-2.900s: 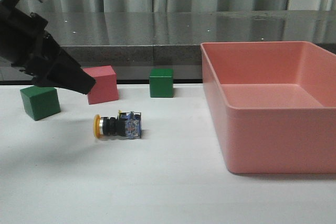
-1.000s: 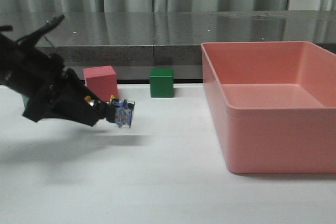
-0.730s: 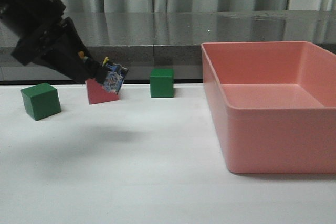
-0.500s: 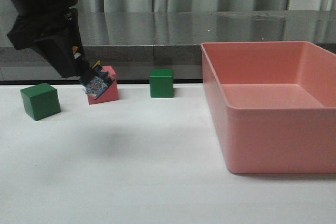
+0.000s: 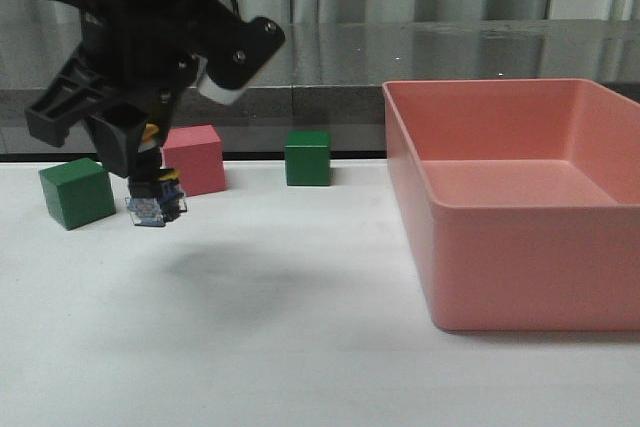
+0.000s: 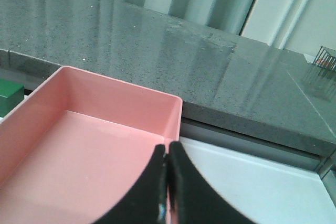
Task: Place and stand button with both arms
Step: 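Lift the button and rotate it so the yellow cap faces up, then lower the button upright onto the table with the left gripper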
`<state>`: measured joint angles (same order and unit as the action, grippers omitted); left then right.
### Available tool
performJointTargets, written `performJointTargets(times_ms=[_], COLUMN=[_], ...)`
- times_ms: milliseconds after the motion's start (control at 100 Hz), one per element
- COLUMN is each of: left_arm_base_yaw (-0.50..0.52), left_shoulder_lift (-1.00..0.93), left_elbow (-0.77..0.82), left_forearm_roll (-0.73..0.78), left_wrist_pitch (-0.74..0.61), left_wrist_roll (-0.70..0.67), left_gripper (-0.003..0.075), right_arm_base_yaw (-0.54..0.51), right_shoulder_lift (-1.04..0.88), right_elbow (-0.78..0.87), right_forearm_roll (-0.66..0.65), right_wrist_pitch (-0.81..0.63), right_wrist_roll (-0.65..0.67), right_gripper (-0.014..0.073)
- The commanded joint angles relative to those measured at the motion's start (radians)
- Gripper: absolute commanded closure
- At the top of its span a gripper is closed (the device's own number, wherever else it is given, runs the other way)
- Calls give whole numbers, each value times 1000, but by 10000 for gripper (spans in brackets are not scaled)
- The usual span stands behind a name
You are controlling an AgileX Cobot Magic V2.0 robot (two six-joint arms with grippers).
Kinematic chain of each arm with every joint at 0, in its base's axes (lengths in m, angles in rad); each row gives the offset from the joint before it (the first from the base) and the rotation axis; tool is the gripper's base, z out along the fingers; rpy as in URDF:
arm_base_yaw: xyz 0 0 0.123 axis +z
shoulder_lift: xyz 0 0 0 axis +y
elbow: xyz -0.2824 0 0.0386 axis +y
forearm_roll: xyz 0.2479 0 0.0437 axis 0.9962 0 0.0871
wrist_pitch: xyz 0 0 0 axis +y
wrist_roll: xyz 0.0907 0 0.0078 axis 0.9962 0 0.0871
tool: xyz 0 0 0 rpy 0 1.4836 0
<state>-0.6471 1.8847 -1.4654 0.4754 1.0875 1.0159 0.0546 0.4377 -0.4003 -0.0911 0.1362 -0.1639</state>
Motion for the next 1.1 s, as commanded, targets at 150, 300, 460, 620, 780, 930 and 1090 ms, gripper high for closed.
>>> performJointTargets(times_ms=[150, 300, 460, 620, 780, 930, 1090], left_arm_base_yaw=[-57, -58, -58, -58, -58, -58, -58], left_shoulder_lift=[23, 36, 47, 73, 88, 88, 88], left_elbow=[-33, -33, -33, -33, -33, -33, -33], left_forearm_roll=[162, 162, 158, 158, 141, 117, 63], left_wrist_pitch=[17, 17, 15, 15, 15, 15, 17], left_wrist_roll=[-127, -141, -141, -141, -141, -141, -141], left_gripper=[738, 738, 738, 738, 738, 738, 735], right_arm_base_yaw=[-9, -9, -9, -9, -9, -9, -9], right_shoulder_lift=[0, 0, 0, 0, 0, 0, 0], right_elbow=[-25, -25, -25, -25, -25, -25, -25], right_forearm_roll=[-2, -2, -2, -2, -2, -2, -2], right_wrist_pitch=[-75, -75, -75, -75, -75, -75, -75], right_wrist_roll=[-1, -1, -1, -1, -1, -1, -1], right_gripper=[703, 703, 703, 703, 703, 703, 703])
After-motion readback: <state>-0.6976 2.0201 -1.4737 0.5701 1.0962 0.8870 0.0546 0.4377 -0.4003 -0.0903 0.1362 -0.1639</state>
